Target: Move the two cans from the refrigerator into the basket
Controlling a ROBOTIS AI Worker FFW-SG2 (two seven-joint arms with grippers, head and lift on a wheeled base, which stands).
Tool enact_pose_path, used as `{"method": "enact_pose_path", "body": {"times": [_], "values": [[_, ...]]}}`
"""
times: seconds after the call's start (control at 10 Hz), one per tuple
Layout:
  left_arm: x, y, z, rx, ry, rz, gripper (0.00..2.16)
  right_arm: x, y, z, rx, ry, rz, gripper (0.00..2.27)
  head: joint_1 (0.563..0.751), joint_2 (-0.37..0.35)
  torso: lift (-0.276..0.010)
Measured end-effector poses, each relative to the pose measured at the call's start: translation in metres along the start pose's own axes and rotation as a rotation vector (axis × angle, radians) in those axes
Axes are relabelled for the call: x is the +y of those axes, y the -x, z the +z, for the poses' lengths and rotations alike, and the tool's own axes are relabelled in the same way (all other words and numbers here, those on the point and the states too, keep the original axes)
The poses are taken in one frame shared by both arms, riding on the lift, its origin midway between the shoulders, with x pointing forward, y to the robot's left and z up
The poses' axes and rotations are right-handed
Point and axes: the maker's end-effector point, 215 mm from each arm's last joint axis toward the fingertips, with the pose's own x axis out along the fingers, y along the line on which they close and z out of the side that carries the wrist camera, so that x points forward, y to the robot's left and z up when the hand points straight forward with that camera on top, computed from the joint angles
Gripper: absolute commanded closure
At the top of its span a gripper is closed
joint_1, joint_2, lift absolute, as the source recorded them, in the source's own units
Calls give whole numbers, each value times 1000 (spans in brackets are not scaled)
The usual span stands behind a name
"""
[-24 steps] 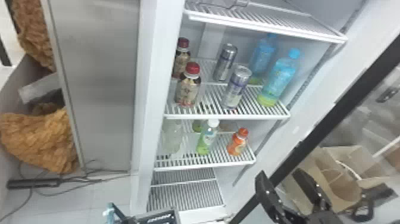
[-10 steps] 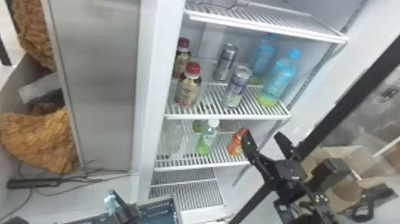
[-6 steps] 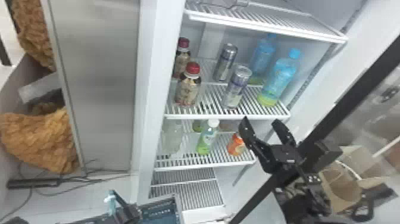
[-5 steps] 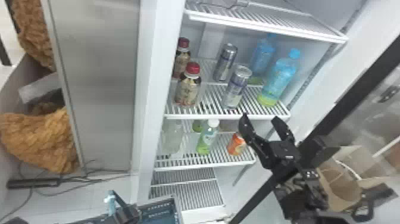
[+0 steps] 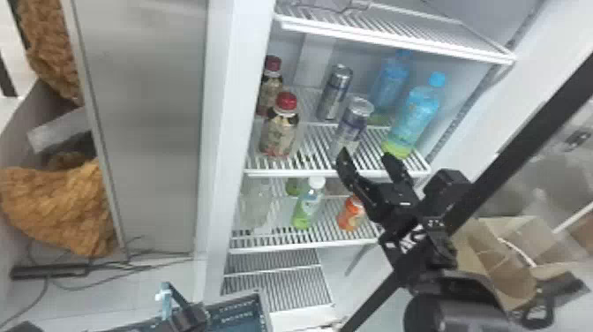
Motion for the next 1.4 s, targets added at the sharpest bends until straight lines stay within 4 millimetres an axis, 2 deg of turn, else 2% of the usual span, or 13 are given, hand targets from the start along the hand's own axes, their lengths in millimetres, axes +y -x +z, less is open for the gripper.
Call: {"method": "enact_pose_path", "body": {"times": [0.4, 0.8, 0.9, 1.1, 1.2, 1.4], "values": [[0, 0, 0, 0, 0, 2, 1191, -4, -27, 1, 0, 13, -1, 104, 695, -350, -31], [-1, -1, 2, 1, -5, 1, 1191, 12, -62, 7, -9, -1, 42, 105, 695, -350, -31], [-1, -1, 2, 1, -5, 1, 1191, 14, -66, 6, -6, -5, 46, 222, 695, -350, -31], [-1, -1, 3, -1, -7, 1, 1191, 14, -68, 4, 3, -13, 49, 1131, 695, -347, -31], [-1, -1, 3, -1, -7, 1, 1191, 15, -68, 6, 2, -10, 51, 1289, 695, -346, -31], [-1, -1, 3, 1, -9, 2, 1191, 18, -64, 16, -12, 26, 55, 1289, 695, -346, -31]]}}
